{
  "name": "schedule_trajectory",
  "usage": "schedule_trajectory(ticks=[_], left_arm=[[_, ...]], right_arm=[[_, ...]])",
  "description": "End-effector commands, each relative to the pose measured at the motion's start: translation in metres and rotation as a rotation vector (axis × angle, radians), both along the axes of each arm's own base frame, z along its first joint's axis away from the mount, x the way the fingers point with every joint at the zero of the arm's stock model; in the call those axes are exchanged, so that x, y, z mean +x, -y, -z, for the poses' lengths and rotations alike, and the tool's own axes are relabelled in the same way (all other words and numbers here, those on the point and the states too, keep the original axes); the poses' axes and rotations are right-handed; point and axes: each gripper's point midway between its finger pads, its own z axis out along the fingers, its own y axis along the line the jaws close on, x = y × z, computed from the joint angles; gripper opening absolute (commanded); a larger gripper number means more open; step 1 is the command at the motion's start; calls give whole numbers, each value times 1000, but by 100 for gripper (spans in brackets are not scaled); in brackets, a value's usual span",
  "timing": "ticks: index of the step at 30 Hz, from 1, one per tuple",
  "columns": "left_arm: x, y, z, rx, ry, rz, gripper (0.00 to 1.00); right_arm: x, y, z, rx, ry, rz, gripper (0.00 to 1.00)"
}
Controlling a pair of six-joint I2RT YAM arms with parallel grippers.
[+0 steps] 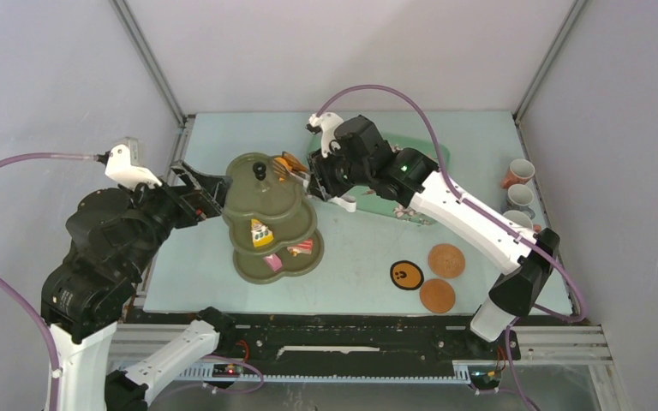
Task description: Serve the afternoon tea
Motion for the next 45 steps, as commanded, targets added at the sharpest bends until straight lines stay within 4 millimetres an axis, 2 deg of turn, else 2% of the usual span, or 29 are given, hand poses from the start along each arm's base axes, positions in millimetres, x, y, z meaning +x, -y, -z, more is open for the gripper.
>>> schedule_trajectory(ticks=[1, 16, 22, 31, 37, 39, 41, 44, 45], left_arm=[[-2, -3, -3, -2, 9, -11, 98], [1, -1, -3, 9, 5, -2, 98], [3, 0, -4, 13, 5, 2, 98], [6, 3, -5, 15, 4, 6, 98], [11, 7, -6, 13, 4, 18, 98], [11, 7, -7, 15, 5, 17, 98], [11, 6, -6, 18, 4, 14, 98], [10, 4, -4, 21, 1, 4, 98], [9, 3, -4, 21, 0, 3, 98]], right_arm=[[4, -6, -28, 38, 78, -11, 37], [-3, -9, -45, 75, 95, -34, 51], [0, -5, -56, 80, 117, -18, 50], [8, 20, -92, 161, 135, 26, 48], [14, 26, -100, 212, 111, 36, 45], [19, 37, -108, 225, 129, 62, 45], [31, 57, -113, 214, 156, 115, 45], [49, 98, -107, 168, 183, 220, 46], [56, 117, -99, 139, 184, 266, 45]])
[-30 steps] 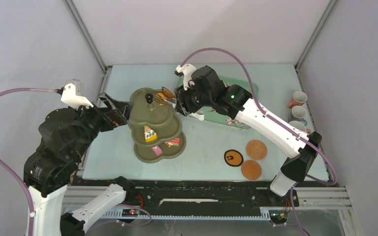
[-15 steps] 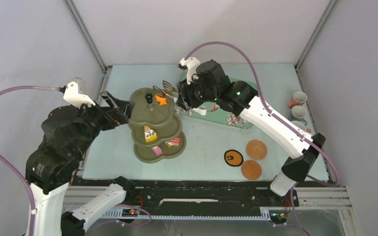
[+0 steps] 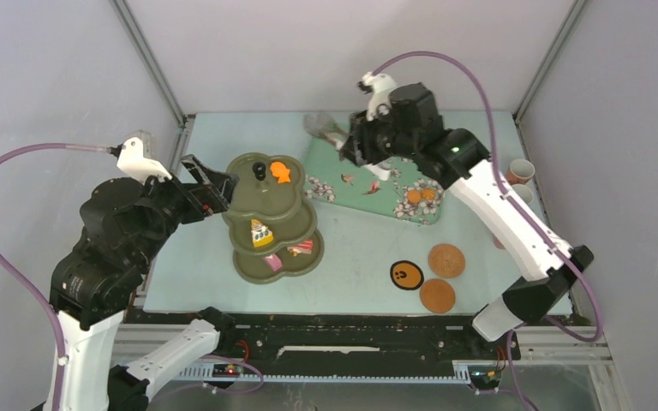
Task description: Serve the afternoon tea
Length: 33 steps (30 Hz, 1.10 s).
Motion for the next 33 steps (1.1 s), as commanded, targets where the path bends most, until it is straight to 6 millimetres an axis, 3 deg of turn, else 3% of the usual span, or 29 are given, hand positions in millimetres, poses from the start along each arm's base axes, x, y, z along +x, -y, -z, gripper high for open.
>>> schedule_trajectory(ticks=[1, 4, 9, 12, 15, 24, 33], left_arm=[[-1, -3, -13, -3, 46, -7, 98], [1, -4, -12, 5, 44, -8, 98], [8, 2, -11, 16, 37, 6, 98], [12, 7, -11, 18, 31, 23, 98], [16, 10, -10, 19, 27, 32, 98], [17, 10, -9, 31, 21, 33, 98], [16, 6, -9, 47, 18, 26, 98]], right_arm=[[20, 77, -34, 12, 114, 178, 45], [25, 121, 5, -50, 54, 274, 45], [26, 193, 91, -121, -171, 423, 47], [14, 220, 143, -190, -393, 487, 45], [4, 229, 174, -232, -524, 512, 44], [-3, 232, 201, -280, -629, 520, 43], [7, 229, 210, -297, -621, 517, 45]])
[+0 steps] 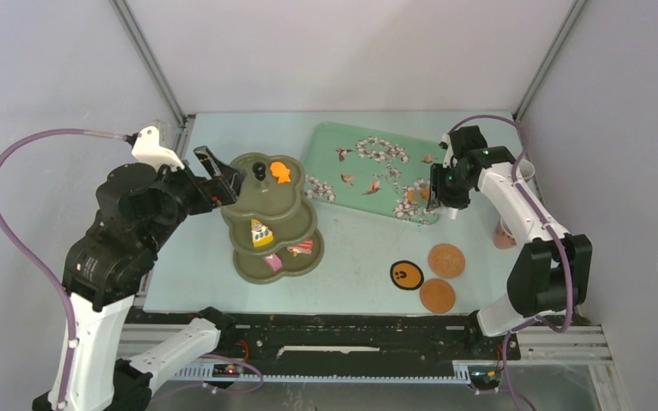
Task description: Serve the afternoon tea
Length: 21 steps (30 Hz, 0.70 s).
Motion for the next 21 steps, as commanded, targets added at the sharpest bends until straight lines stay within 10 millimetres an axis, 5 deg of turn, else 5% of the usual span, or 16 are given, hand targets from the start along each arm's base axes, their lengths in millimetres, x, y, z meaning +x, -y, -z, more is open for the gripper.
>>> schedule_trajectory(ticks=[1, 21], left_arm=[[-1, -2, -15, 6, 45, 7, 98], [2, -5, -17, 26, 41, 2, 98]], right_arm=[[16, -4, -4, -1, 45, -4, 45], [38, -7, 26, -129, 41, -50, 46]])
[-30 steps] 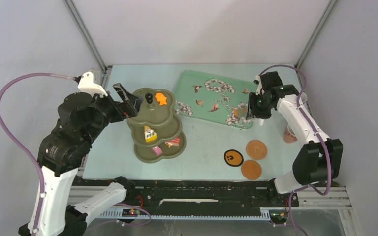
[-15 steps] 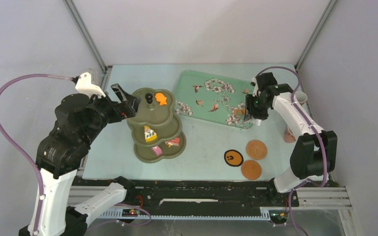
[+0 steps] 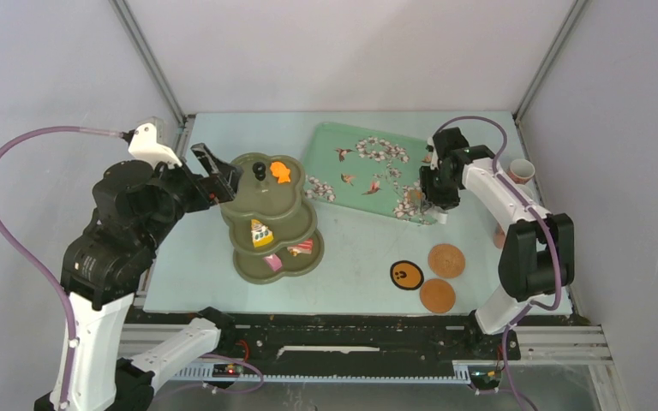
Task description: Serve the afternoon tea
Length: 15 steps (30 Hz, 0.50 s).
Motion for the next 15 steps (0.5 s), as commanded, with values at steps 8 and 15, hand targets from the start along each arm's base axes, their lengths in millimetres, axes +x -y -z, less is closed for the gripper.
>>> schedule_trajectory(ticks=[8, 15], left_arm=[[1, 1, -12, 10, 29, 22, 98], [2, 1, -12, 13, 28, 24, 98]], right_arm=[[29, -6, -4, -52, 66, -37, 46], [37, -12, -2, -57, 69, -60, 47]])
